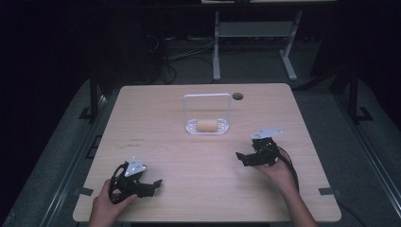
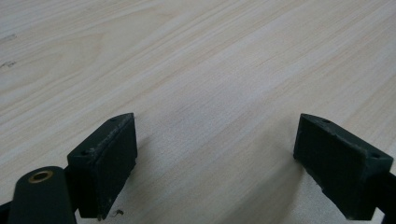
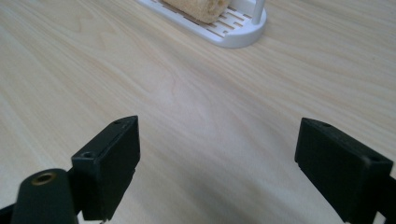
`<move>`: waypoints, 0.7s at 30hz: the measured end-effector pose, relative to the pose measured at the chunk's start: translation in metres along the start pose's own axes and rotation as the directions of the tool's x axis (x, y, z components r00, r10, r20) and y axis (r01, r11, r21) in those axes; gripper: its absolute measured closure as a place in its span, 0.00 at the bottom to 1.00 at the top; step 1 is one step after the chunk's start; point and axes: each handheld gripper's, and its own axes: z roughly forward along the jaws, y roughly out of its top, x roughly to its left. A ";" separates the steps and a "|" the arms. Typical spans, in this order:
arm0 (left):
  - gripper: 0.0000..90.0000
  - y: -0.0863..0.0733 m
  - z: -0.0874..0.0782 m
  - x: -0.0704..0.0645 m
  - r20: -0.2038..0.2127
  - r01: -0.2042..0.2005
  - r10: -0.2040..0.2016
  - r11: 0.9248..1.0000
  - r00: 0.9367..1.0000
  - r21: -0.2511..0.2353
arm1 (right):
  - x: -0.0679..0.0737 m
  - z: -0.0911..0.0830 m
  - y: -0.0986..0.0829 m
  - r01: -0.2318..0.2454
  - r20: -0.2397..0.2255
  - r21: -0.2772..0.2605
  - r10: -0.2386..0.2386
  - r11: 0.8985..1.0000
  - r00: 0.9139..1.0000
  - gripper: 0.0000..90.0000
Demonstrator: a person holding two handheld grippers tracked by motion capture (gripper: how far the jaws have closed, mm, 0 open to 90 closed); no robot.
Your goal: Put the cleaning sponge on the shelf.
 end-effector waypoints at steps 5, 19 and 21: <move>0.14 0.000 0.000 0.000 0.000 0.000 0.000 1.000 1.000 0.000 | -0.001 -0.010 -0.012 -0.014 0.012 -0.011 0.014 1.000 1.000 0.15; 0.14 0.000 0.000 0.000 0.000 0.000 0.000 1.000 1.000 0.000 | -0.003 -0.030 -0.047 -0.056 0.031 -0.021 0.057 0.998 0.998 0.07; 0.14 0.000 0.000 0.000 0.000 0.000 0.000 1.000 1.000 0.000 | -0.003 -0.032 -0.052 -0.057 0.034 -0.022 0.058 0.998 0.998 0.07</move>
